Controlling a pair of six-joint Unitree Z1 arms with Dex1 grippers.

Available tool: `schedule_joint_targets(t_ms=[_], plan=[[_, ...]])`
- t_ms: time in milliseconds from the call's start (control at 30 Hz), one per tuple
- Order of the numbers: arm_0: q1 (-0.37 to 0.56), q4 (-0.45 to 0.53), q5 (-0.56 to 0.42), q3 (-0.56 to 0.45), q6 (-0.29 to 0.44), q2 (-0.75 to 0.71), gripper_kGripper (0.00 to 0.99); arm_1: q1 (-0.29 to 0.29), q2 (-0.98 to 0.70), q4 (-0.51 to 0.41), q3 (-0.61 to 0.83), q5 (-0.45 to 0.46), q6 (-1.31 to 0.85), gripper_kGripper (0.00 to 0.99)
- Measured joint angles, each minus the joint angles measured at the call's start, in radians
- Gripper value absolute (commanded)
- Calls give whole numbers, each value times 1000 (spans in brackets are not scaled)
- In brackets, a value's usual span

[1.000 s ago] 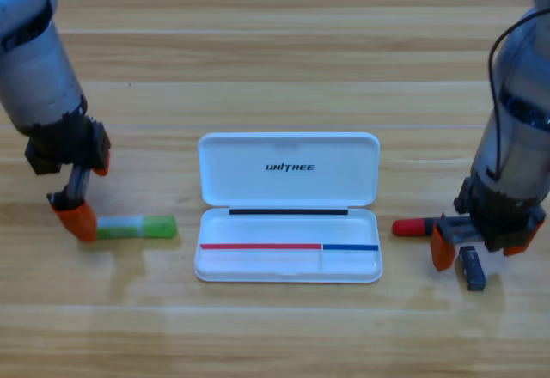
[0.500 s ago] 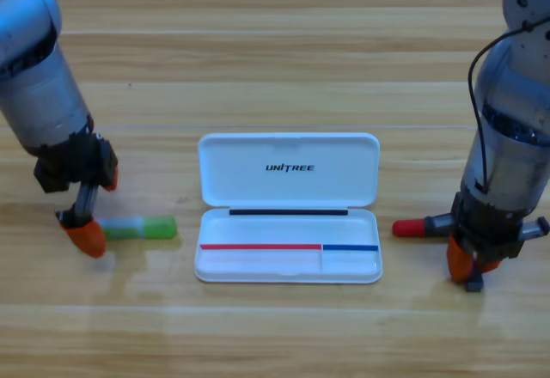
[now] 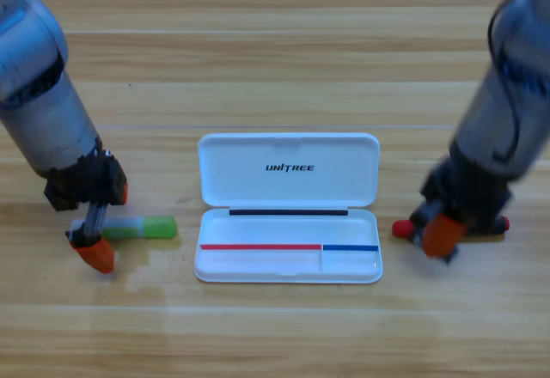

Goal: Clean up eraser and pencils

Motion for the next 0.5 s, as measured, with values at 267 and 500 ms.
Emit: schedule_joint_targets(t_ms=[267,500], plan=[[-3,-38,0,24,0,10,960,44,52,254,-298,7,-306,0],[-3,-45,0,24,0,25,962,84,193,343,-474,7,-383,0]])
